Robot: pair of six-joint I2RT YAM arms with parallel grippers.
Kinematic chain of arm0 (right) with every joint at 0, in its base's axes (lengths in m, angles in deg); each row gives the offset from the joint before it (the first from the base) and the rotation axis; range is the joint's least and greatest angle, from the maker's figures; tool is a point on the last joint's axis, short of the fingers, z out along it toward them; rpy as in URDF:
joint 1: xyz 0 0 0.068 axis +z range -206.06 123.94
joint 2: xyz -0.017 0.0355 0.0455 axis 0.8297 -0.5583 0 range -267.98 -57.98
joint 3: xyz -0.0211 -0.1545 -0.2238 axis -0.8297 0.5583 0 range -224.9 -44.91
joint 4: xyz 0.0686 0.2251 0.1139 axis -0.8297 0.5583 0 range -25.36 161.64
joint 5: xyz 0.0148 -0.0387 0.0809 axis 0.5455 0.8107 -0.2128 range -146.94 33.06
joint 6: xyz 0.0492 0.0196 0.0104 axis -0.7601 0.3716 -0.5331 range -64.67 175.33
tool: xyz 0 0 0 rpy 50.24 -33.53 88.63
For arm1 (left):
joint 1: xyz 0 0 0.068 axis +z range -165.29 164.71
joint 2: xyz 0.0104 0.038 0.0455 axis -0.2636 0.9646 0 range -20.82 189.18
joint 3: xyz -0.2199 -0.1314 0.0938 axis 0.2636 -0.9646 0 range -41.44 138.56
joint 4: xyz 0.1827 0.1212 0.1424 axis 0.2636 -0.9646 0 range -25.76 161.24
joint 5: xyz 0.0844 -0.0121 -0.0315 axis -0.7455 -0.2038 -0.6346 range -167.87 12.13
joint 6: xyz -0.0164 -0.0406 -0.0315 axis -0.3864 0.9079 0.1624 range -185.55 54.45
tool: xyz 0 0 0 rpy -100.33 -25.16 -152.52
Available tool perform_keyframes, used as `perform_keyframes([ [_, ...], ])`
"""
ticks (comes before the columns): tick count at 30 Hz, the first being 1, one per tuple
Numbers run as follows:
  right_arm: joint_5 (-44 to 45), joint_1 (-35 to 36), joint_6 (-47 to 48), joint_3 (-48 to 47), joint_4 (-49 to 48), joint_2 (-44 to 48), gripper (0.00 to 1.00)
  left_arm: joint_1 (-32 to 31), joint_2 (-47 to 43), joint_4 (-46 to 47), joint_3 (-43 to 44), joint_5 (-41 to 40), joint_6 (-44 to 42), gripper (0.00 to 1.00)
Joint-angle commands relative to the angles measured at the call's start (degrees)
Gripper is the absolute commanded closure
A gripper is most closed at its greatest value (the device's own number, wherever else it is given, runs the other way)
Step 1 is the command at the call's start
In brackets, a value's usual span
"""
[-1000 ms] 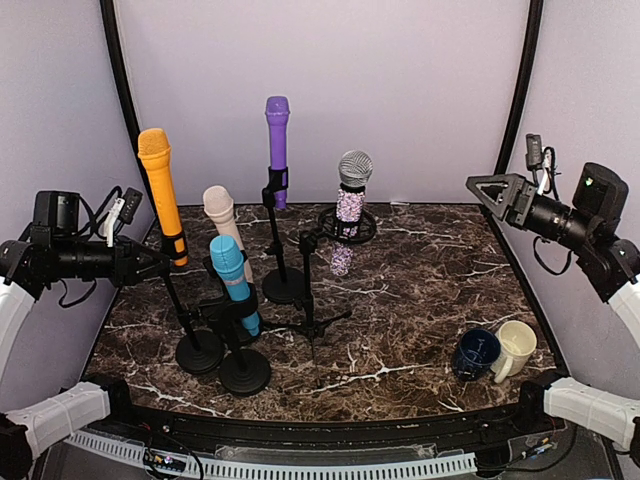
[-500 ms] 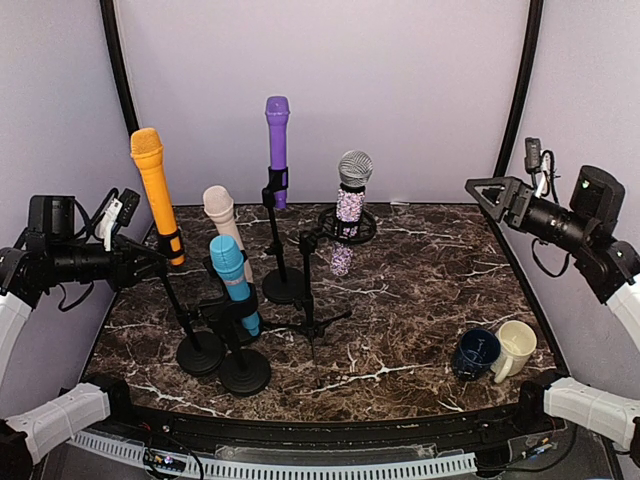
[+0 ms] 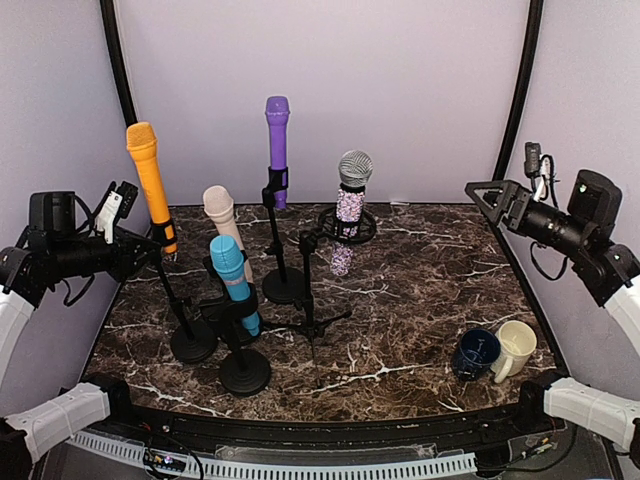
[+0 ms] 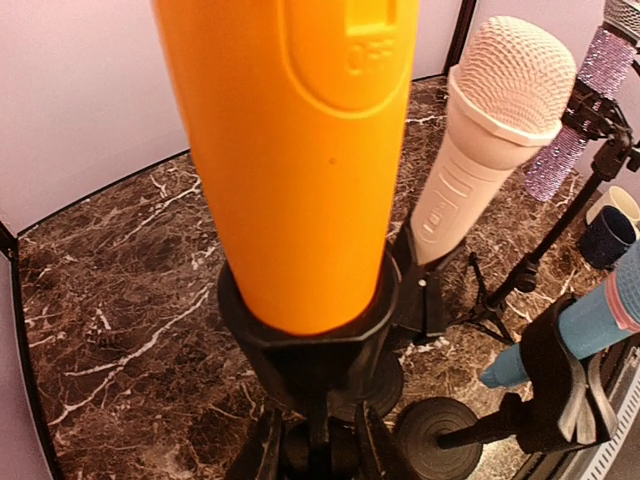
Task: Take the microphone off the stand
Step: Adjust the microphone stand with the microphone at the center of the board.
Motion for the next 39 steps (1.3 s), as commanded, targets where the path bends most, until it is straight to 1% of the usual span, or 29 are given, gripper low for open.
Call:
perform_keyframes([
  [1, 1.70, 0.35, 0.52, 0.73, -2.59, 1.65, 0.01, -0.20, 1.26, 10.25, 2.79, -2.87, 0.17, 1.00],
  [7, 0.91, 0.35, 0.61, 0.71, -1.78, 2.38, 0.01, -0.15, 2.72, 10.84, 3.61, -0.40, -0.38, 1.00],
  [14, -12.04, 0.62, 1.25, -4.62, 2.75, 1.04, 0.02, -0.15, 4.30, 4.07, 7.65, 4.87, -1.31, 1.00],
  [17, -12.47, 2.82, 1.20, -2.81, 3.56, 2.28, 0.01, -0.15, 3.54, 2.43, 7.06, 6.24, -1.36, 1.00],
  [21, -6.63, 8.64, -0.01, 4.89, 2.72, 5.31, 0.02, -0.17, 1.42, 3.34, 4.21, 6.35, -0.98, 1.00],
  [23, -1.94, 12.59, -0.48, 9.32, 2.01, 7.16, 0.03, -0.16, -0.07, 5.13, 1.68, 6.66, -0.55, 1.00],
  [27, 9.18, 23.32, -1.67, 17.34, -1.11, 8.13, 0.05, -0.20, -2.42, 8.35, -1.88, 8.45, 0.38, 1.00],
  [28, 13.48, 26.51, -2.03, 19.13, -2.50, 7.66, 0.05, -0.17, -2.62, 8.44, -2.27, 9.29, 0.49, 1.00],
  [31, 24.40, 37.17, -2.87, 23.33, -8.47, 3.80, 0.07, -0.16, -2.61, 8.58, -3.79, 10.79, 0.48, 1.00],
  [34, 36.66, 47.70, -3.27, 25.58, -16.66, -2.53, 0.07, -0.16, -3.17, 8.46, -4.86, 10.64, 0.10, 1.00],
  [36, 41.55, 52.99, -2.96, 25.82, -21.43, -7.97, 0.07, -0.17, -3.97, 8.43, -5.65, 10.03, -0.18, 1.00],
  [39, 44.98, 56.82, -2.13, 24.16, -26.87, -17.23, 0.07, -0.15, -4.74, 8.37, -6.90, 9.51, -0.31, 1.00],
])
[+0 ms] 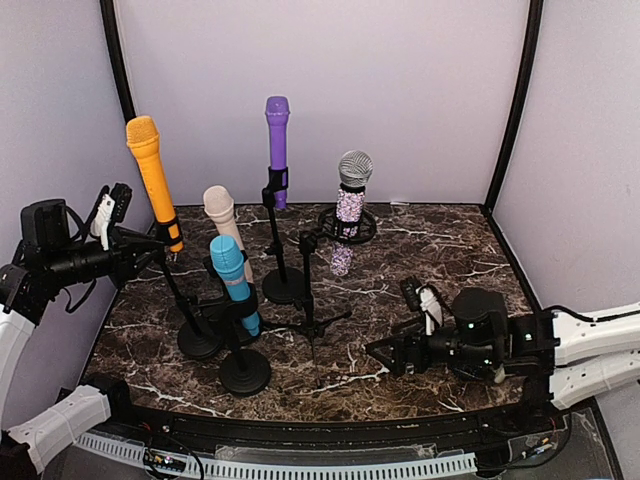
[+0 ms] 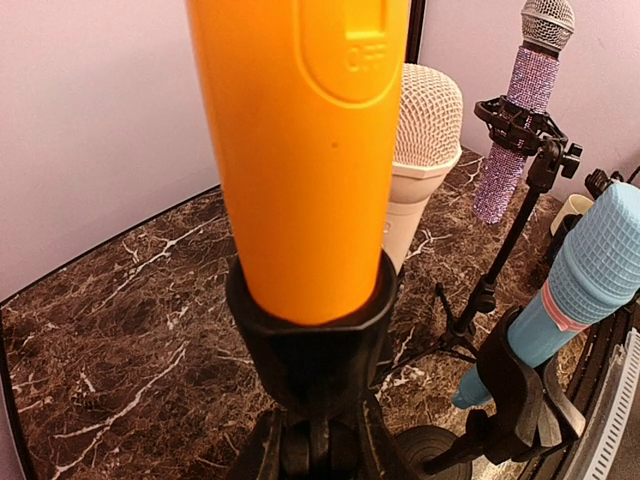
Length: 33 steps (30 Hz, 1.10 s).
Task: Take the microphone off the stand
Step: Adjust the microphone stand with the microphone at the center of the board.
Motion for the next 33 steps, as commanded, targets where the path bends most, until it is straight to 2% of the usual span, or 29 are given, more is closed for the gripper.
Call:
perform_keyframes([
  [1, 13.40, 5.31, 0.78, -2.28, -14.94, -10.54, 0.07, -0.22, -0.86, 0.45, -2.47, 2.11, 0.14, 1.00],
  [10, 16.31, 7.32, 2.58, -11.33, -19.97, -32.44, 0.09, -0.22, -2.52, 1.96, -4.71, 0.52, -0.22, 1.00],
  [19, 15.92, 7.31, 2.71, -18.52, -20.37, -45.27, 0.11, -0.23, -3.46, 3.51, -6.46, -0.81, -0.01, 0.99],
  [25, 17.46, 7.24, 2.28, -22.70, -19.10, -50.74, 0.12, -0.25, -3.21, 3.09, -6.47, -0.85, 0.18, 0.94],
  [27, 18.36, 7.08, 1.72, -23.35, -18.57, -51.48, 0.13, -0.22, -3.37, 2.72, -6.32, -1.56, 0.38, 0.82],
  [30, 19.04, 6.49, 0.57, -23.53, -17.91, -51.67, 0.13, -0.23, -3.61, 1.93, -5.62, -2.63, 0.72, 0.55],
  [33, 18.91, 5.44, -1.05, -22.94, -17.77, -51.55, 0.13, -0.23, -3.34, 0.40, -4.22, -3.09, 1.16, 0.41],
])
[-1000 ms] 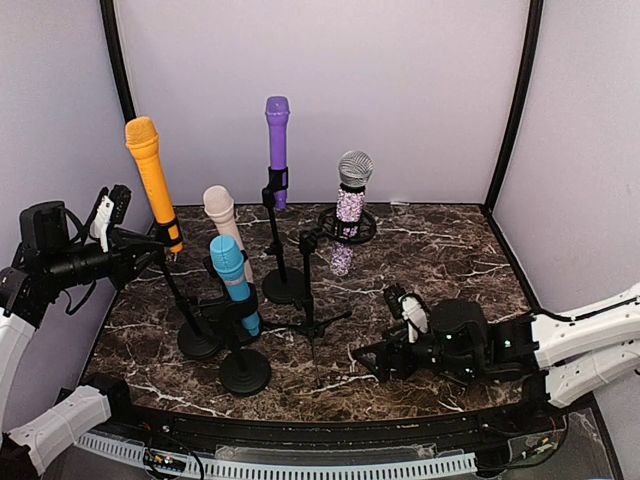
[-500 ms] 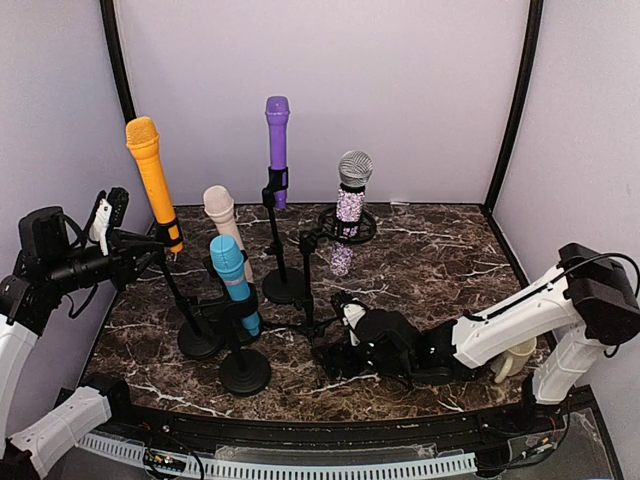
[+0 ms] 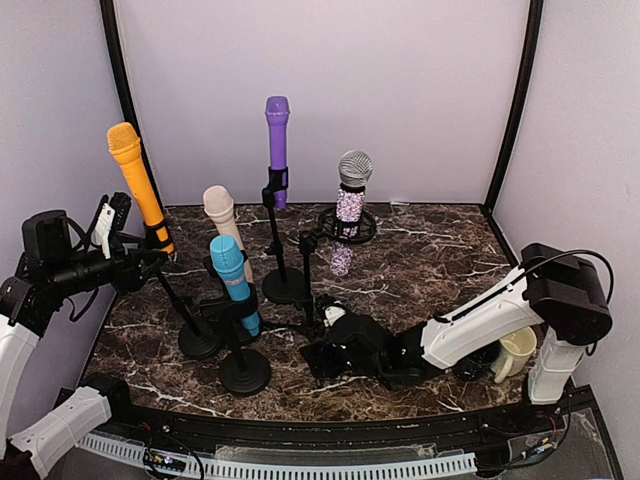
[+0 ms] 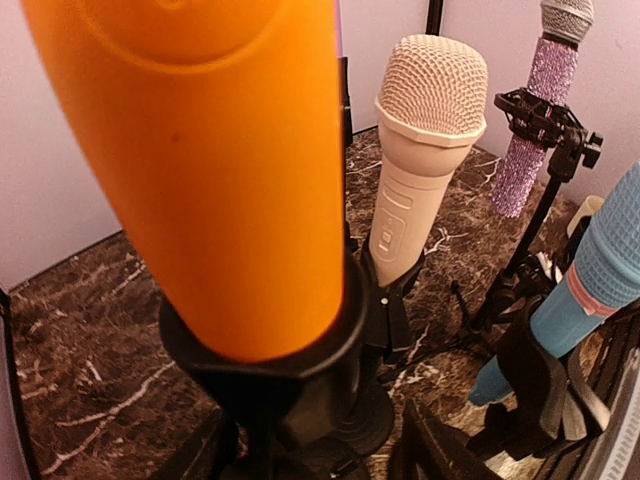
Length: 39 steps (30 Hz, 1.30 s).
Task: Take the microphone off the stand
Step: Adjust the microphone stand with the microphone at the center of the board.
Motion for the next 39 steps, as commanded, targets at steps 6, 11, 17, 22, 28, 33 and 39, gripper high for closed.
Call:
perform_keyframes([
  [6, 1.73, -2.62, -4.64, 1.06, -0.66, 0.91, 0.13, -0.24, 0.74, -8.99, 6.70, -2.91, 1.08, 0.24],
  [11, 3.13, -3.68, -6.02, 2.00, 0.41, 2.07, 0.14, -0.24, 1.82, -15.88, 13.10, -4.77, 2.66, 0.23],
  [17, 3.47, -5.04, -6.92, 4.39, -0.23, 4.17, 0.14, -0.24, 2.04, -20.21, 15.46, -6.51, 2.78, 0.22],
  [22, 3.16, -5.34, -6.92, 4.74, -0.58, 4.52, 0.15, -0.24, 3.72, -18.48, 13.78, -6.38, 2.84, 0.23],
  [28, 2.69, -5.34, -6.48, 5.83, -2.54, 5.41, 0.15, -0.24, 4.42, -16.51, 12.19, -8.42, 2.99, 0.24],
  [33, 1.82, -5.34, -5.66, 5.66, -3.64, 5.61, 0.16, -0.24, 4.89, -14.56, 10.60, -10.54, 3.48, 0.24],
  [39, 1.48, -5.34, -5.03, 5.58, -4.44, 5.82, 0.16, -0.24, 4.66, -9.59, 6.94, -8.45, 3.35, 0.52],
])
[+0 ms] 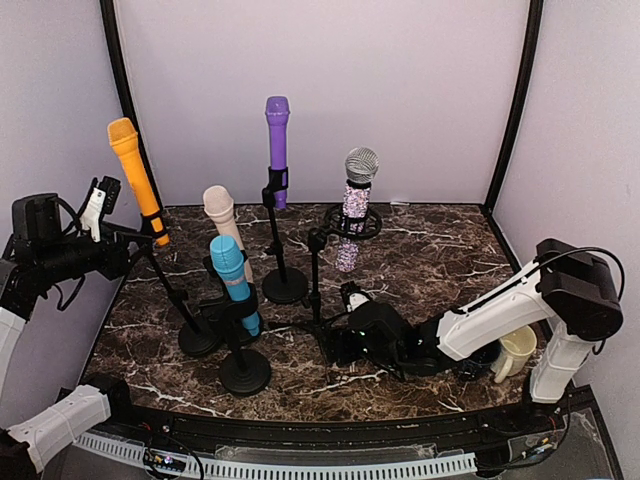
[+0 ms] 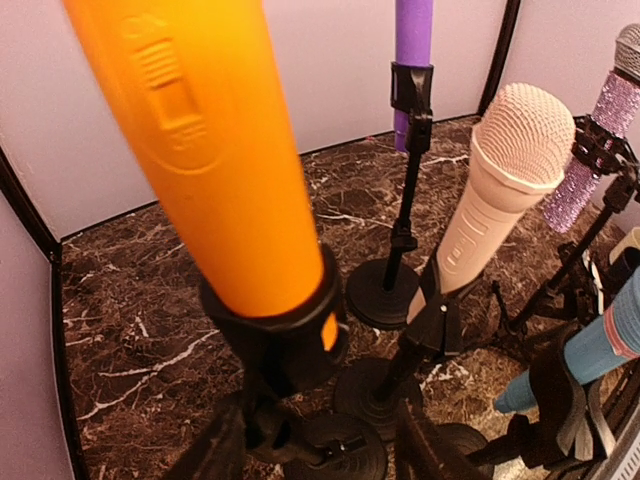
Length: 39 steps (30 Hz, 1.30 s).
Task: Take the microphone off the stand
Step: Adjust the microphone stand with the microphone at the center of the board, then hold the microphone stand with the microphone at the center of the board.
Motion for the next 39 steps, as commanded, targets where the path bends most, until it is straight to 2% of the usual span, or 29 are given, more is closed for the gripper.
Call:
perform_keyframes([
  [1, 0.80, -0.53, 0.67, 0.45, -2.75, 1.62, 0.16, -0.24, 0.61, 1.52, -3.62, 2.50, 0.31, 0.59],
  [5, 0.93, -0.53, 0.54, 0.79, -3.07, 1.79, 0.17, -0.24, 0.36, 2.33, -4.22, 3.17, 0.03, 0.66],
  [8, 0.85, -0.53, 0.71, 0.53, -2.96, 1.62, 0.17, -0.24, 0.13, 2.48, -4.33, 3.69, -0.21, 0.68],
  [13, 0.68, -0.47, 0.97, 0.11, -2.75, 1.46, 0.17, -0.26, -0.09, 2.61, -4.52, 3.89, -0.39, 0.82],
  [18, 0.75, -0.33, 1.28, 0.45, -2.76, 2.28, 0.18, -0.32, -1.33, 2.63, -4.52, 3.54, -0.21, 0.87],
  [23, 1.47, 0.66, 3.56, 0.06, -1.56, 4.73, 0.18, -0.24, -1.72, 2.60, -4.57, 3.66, -0.33, 0.88],
  [27, 2.62, 2.47, 5.43, 0.73, 0.92, 10.16, 0.16, -0.24, -1.73, 2.63, -4.52, 4.02, -0.37, 0.88],
  [34, 1.77, 3.98, 4.78, 5.18, 7.09, 26.55, 0.10, -0.24, -1.15, 2.65, -4.52, 5.10, -0.74, 0.88],
  [39, 0.85, 5.97, 7.78, 1.78, 15.41, 35.10, 0.08, -0.24, -1.51, 2.59, -4.52, 5.31, -0.89, 0.88],
])
